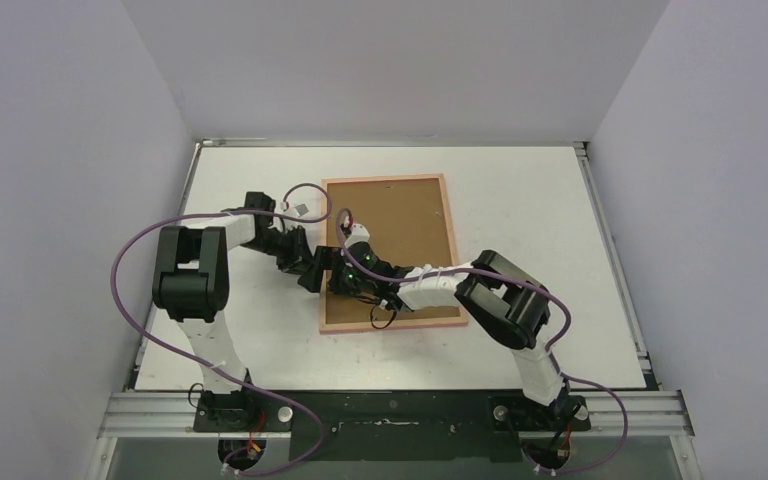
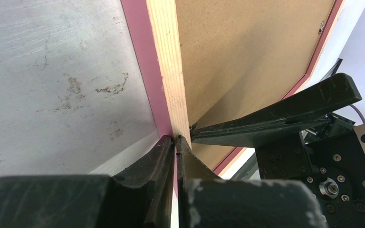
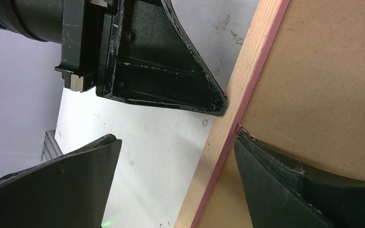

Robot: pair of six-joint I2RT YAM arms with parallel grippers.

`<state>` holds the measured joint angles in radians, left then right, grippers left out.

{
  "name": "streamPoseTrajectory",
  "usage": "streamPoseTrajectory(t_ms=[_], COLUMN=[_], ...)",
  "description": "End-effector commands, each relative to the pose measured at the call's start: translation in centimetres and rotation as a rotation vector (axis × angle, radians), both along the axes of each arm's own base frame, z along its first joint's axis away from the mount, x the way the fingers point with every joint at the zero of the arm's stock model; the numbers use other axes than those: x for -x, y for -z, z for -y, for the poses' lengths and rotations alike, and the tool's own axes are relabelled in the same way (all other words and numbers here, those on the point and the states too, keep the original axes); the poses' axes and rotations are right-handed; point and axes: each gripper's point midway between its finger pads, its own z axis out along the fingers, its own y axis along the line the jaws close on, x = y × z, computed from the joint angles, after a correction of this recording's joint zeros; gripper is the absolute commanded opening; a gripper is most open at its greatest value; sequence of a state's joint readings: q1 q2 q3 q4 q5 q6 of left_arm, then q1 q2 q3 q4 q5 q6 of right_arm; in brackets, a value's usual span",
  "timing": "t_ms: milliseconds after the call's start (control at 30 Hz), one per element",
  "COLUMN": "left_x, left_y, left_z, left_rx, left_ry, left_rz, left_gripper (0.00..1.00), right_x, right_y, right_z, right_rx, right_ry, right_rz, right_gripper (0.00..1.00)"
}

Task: Put the photo into the frame
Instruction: Install the photo frame at the center of the board.

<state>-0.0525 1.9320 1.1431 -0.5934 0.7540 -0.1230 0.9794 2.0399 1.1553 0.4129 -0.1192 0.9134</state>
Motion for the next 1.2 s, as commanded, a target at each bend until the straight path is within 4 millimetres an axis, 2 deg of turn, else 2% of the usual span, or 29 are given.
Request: streamPoseTrajectory(t_ms=[0,233,733,833,933,967,1033,1067,1167], left_x=[-0.4,-0.3,-0.1,-0.1,-0.2,-0.3,-0.7,-0.9,-2.1], left_y=[0.7,0.7,0.6,0.5,-0.6,-1.3,-2.8,-3.7,-6.5], left_z=[-0.5,-0.5,-0.4,-0.5,-0.4,-0.4,-0.6,-0.7,-2.9], left_rx=[-0.031,-0.03,-0.021,-0.013,0.018,0.035,0.061,0.075,0.095], left_ry=[0.015,0.017,0.025,0.023,0.02,0.016,0.007,0.008,-0.044], left_rz=[0.019,0.018,0.025,0.019,0.013,0.016,0.028,0.038,0.071], left_gripper=[0.04,0.04,0.03,0.03,0.04,0.04,0.1,0.16,0.26], right_x=[0.0,0.1,-0.3,-0.1,0.0,-0.1,-0.2,-0.2,-1.9], right_y=[0.9,0.2,-0.1,-1.9,-5.1,-7.1,-8.8,-9.5,-10.2], right_z=[-0.8,-0.6,-1.6,-1.4,0.0,0.8,2.4,3.2,5.5], right_rx=[0.009,-0.002,-0.013,-0.033,-0.023,-0.031,0.002,0.036,0.156], right_ry=[0.007,0.011,0.03,0.014,0.005,0.008,0.013,0.018,0.092], right_rz=[0.005,0.018,0.034,0.071,0.135,0.162,0.201,0.224,0.26], right_gripper=[0.95,0.95,0.95,0.95,0.94,0.94,0.94,0.94,0.95])
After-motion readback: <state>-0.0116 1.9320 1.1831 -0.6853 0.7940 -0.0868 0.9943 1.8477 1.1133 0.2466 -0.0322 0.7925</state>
